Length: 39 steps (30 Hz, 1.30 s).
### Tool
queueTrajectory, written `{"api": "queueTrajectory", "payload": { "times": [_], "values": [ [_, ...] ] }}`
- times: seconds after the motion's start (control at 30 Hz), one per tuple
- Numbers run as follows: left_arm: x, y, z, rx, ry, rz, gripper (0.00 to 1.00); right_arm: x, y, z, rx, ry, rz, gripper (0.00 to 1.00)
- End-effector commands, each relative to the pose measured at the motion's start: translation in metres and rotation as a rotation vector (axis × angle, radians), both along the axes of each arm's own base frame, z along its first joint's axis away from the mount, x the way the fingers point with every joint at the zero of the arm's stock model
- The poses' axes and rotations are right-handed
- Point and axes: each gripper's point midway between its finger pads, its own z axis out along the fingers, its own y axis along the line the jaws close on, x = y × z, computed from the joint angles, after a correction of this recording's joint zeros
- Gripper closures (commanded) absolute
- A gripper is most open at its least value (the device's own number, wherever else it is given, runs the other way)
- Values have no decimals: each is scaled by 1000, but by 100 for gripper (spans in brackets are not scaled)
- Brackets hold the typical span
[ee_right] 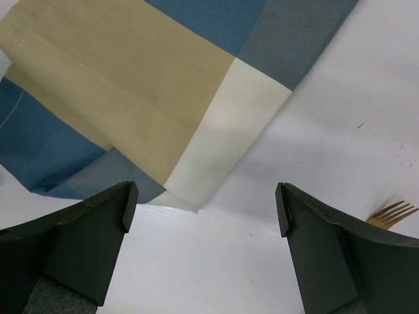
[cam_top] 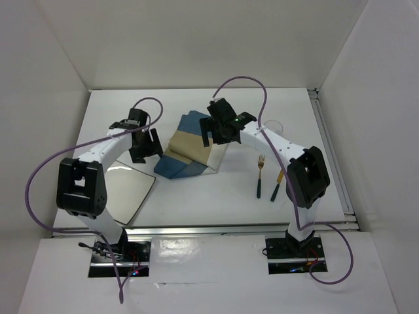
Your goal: Set the dinner table for one person
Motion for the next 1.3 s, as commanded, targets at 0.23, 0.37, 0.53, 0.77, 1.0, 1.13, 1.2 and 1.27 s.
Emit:
{"api": "queueTrajectory", "payload": {
  "times": [0.23,0.37,0.53,0.77,1.0,1.13,1.2,1.27],
  "values": [
    [-2,-20,-36,-162,115,-75,16,3,10,24,65,-39,-8,0],
    [-11,-16,-47,-126,177,-59,15,6,17,28,90,-44,6,0],
    [-14,-17,-48,-138,163,-27,12,15,28,39,125,-66,20,0],
    [-22,-25,-67,-185,207,-41,34,34,42,51,143,-109,38,0],
    [-11,-28,-48,-200,155,-50,100,52,83,43,127,-180,172,9],
    [-6,-36,-33,-257,127,-87,100,47,107,22,99,-207,255,17],
    [-6,-36,-18,-284,100,-90,100,46,114,28,118,-271,273,17],
    [-7,-42,-9,-323,85,-109,100,32,112,7,123,-253,297,17]
  ]
}}
